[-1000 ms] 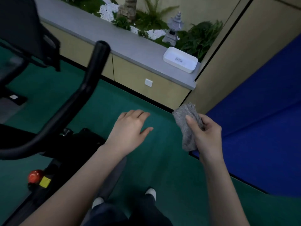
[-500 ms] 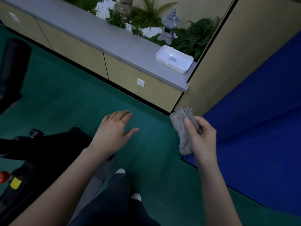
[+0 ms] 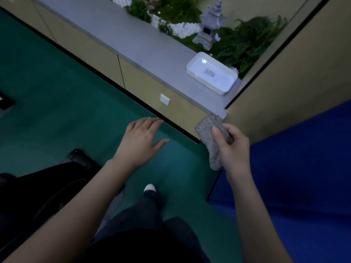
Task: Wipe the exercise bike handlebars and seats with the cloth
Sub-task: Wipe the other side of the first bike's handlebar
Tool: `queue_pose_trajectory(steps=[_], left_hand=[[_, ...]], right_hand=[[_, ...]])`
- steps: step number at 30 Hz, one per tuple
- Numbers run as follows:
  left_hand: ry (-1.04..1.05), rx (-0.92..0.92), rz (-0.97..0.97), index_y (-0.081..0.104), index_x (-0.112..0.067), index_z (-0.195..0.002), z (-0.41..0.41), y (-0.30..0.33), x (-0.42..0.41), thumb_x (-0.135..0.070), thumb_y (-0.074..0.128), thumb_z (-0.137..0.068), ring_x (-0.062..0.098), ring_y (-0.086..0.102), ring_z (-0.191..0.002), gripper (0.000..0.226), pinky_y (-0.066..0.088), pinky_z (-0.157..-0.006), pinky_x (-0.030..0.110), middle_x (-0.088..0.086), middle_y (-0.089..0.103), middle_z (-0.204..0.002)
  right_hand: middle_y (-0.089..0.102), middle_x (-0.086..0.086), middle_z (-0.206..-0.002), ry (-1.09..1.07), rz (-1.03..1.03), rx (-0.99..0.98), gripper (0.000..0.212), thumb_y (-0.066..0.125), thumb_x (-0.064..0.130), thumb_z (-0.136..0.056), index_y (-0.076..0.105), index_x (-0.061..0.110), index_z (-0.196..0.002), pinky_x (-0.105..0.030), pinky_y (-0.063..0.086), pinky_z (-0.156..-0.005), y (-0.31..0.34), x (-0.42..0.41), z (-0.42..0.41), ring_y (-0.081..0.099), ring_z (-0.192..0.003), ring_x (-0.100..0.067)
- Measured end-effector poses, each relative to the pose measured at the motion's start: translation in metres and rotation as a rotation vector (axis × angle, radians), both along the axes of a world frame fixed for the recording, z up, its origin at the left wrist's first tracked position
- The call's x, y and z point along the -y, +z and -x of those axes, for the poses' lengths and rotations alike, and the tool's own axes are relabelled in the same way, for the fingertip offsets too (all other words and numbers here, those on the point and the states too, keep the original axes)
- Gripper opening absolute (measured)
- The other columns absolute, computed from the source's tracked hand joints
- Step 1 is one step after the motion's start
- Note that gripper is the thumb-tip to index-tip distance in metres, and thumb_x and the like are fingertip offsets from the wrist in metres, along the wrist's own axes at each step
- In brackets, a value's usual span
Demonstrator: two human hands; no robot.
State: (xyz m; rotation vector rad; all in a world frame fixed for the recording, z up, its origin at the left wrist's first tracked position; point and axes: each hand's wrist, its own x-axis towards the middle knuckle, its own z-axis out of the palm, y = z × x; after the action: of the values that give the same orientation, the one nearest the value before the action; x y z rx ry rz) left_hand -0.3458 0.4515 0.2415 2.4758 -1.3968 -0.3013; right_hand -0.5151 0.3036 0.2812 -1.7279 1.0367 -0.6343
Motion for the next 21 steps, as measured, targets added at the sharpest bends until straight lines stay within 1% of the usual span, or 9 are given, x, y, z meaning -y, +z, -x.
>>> queue_pose_trajectory(steps=[2, 4, 6, 8, 9, 11, 14, 18, 21], left_hand=[[0.02, 0.013, -0.007, 0.049, -0.014, -0.135, -0.017, 0.001, 0.016, -0.063, 0.025, -0.084, 0.025, 0.046, -0.127, 0.075, 0.031, -0.105, 0.041, 0.003, 0.054, -0.135], [0.055, 0.014, -0.01, 0.05, -0.013, -0.134, -0.032, 0.001, 0.026, -0.062, 0.028, -0.084, 0.027, 0.048, -0.126, 0.073, 0.033, -0.104, 0.042, 0.004, 0.056, -0.132], [0.112, 0.015, -0.016, 0.053, -0.012, -0.131, -0.045, -0.001, 0.032, -0.061, 0.031, -0.085, 0.028, 0.05, -0.124, 0.07, 0.036, -0.102, 0.043, 0.006, 0.058, -0.13], [0.18, 0.001, -0.034, 0.054, -0.011, -0.13, -0.057, -0.006, 0.036, -0.061, 0.033, -0.085, 0.028, 0.051, -0.124, 0.07, 0.036, -0.102, 0.044, 0.006, 0.059, -0.129], [0.218, -0.011, -0.048, 0.054, -0.011, -0.129, -0.063, -0.01, 0.039, -0.061, 0.032, -0.084, 0.028, 0.05, -0.124, 0.07, 0.036, -0.102, 0.044, 0.006, 0.058, -0.13], [0.303, -0.021, -0.073, 0.054, -0.012, -0.129, -0.073, -0.016, 0.044, -0.062, 0.032, -0.084, 0.028, 0.05, -0.124, 0.071, 0.036, -0.102, 0.044, 0.006, 0.058, -0.13], [0.439, -0.02, -0.101, 0.053, -0.013, -0.13, -0.09, -0.022, 0.06, -0.063, 0.029, -0.083, 0.028, 0.049, -0.125, 0.073, 0.035, -0.102, 0.044, 0.005, 0.056, -0.132], [0.639, -0.008, -0.089, 0.048, -0.015, -0.135, -0.113, -0.022, 0.096, -0.064, 0.03, -0.084, 0.026, 0.044, -0.128, 0.074, 0.033, -0.104, 0.042, 0.004, 0.05, -0.14], [0.764, -0.013, -0.034, 0.045, -0.015, -0.139, -0.129, -0.014, 0.124, -0.059, 0.045, -0.09, 0.026, 0.04, -0.132, 0.066, 0.031, -0.105, 0.044, 0.004, 0.043, -0.145]], right_hand=[[0.071, -0.001, -0.086, 0.011, -0.028, 0.006, 0.007, 0.063, 0.022, -0.092, 0.068, 0.017, -0.092, -0.042, 0.058, -0.077, -0.002, 0.022, -0.019, 0.068, -0.083, -0.017], [0.07, 0.0, -0.086, 0.034, -0.06, 0.014, 0.007, 0.063, 0.021, -0.093, 0.067, 0.023, -0.087, -0.039, 0.057, -0.077, -0.002, 0.039, -0.04, 0.068, -0.084, -0.017], [0.068, 0.004, -0.083, 0.078, -0.087, 0.032, 0.015, 0.062, 0.019, -0.093, 0.064, 0.028, -0.082, -0.032, 0.055, -0.072, -0.002, 0.053, -0.064, 0.066, -0.079, -0.011], [0.067, 0.004, -0.082, 0.156, -0.101, 0.035, 0.014, 0.062, 0.018, -0.093, 0.064, 0.027, -0.083, -0.026, 0.053, -0.067, -0.003, 0.068, -0.089, 0.065, -0.076, -0.008], [0.068, 0.003, -0.083, 0.199, -0.094, 0.028, 0.012, 0.062, 0.018, -0.093, 0.064, 0.026, -0.084, -0.025, 0.053, -0.067, -0.006, 0.076, -0.101, 0.065, -0.076, -0.008], [0.068, 0.004, -0.085, 0.268, -0.084, 0.005, 0.011, 0.062, 0.018, -0.093, 0.064, 0.027, -0.086, -0.027, 0.053, -0.069, -0.012, 0.096, -0.127, 0.065, -0.078, -0.009], [0.07, 0.003, -0.087, 0.366, -0.117, -0.017, 0.011, 0.062, 0.02, -0.093, 0.065, 0.029, -0.086, -0.034, 0.057, -0.076, -0.019, 0.131, -0.166, 0.067, -0.083, -0.013], [0.07, 0.001, -0.089, 0.536, -0.112, -0.016, 0.01, 0.061, 0.021, -0.094, 0.065, 0.027, -0.087, -0.038, 0.055, -0.079, -0.018, 0.189, -0.219, 0.066, -0.086, -0.015], [0.069, -0.002, -0.089, 0.614, -0.106, -0.021, 0.009, 0.061, 0.022, -0.093, 0.066, 0.027, -0.088, -0.044, 0.054, -0.084, -0.013, 0.233, -0.262, 0.065, -0.088, -0.019]])
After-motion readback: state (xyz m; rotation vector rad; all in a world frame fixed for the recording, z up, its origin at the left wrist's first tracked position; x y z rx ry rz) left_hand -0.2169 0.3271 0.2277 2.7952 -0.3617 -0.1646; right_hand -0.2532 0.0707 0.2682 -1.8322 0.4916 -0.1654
